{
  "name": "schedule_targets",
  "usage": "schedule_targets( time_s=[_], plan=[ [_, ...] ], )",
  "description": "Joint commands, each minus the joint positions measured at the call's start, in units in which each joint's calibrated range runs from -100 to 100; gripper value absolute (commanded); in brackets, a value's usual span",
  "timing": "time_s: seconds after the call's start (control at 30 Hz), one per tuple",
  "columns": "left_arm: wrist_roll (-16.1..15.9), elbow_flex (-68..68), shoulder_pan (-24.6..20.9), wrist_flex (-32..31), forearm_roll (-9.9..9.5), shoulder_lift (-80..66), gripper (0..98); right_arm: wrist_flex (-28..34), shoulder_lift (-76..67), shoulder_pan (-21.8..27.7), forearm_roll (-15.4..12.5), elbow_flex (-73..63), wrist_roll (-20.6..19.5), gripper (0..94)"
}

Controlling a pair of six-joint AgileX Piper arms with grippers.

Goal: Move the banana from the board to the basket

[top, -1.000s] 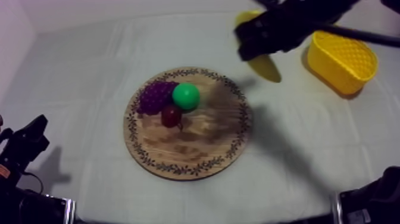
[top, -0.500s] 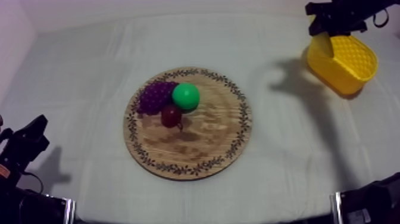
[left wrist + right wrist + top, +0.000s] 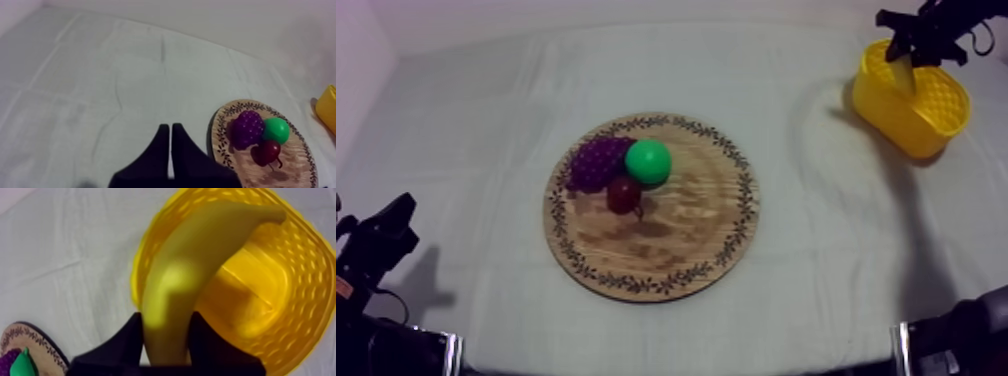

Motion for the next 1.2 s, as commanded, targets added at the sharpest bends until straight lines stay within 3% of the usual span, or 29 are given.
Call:
schedule_targets(
  time_s=[0.0, 0.23, 0.43, 0.63, 0.9, 1.17],
  plan=[
    [0.0, 0.0, 0.0, 0.0, -0.03, 0.0, 0.1, 0.1, 2.5, 0.4, 0.6, -1.6, -0.4, 24.4],
    [0.0, 0.0, 0.0, 0.0, -0.03, 0.0, 0.1, 0.3, 7.6, 2.2, 1.4, -6.1, -1.5, 29.5],
    [0.0, 0.0, 0.0, 0.0, -0.03, 0.0, 0.1, 0.8, 8.9, 3.7, 0.8, -7.1, -1.5, 40.3],
    [0.0, 0.0, 0.0, 0.0, -0.03, 0.0, 0.1, 1.0, 7.4, 3.6, 2.2, -5.4, -2.6, 54.2],
    [0.0, 0.0, 0.0, 0.0, -0.03, 0.0, 0.1, 0.0, -4.5, 3.2, 2.1, 3.1, -1.7, 55.0],
    [0.0, 0.0, 0.0, 0.0, -0.03, 0.0, 0.1, -0.1, -21.1, 4.0, 0.5, 11.5, 0.1, 49.5]
  ],
)
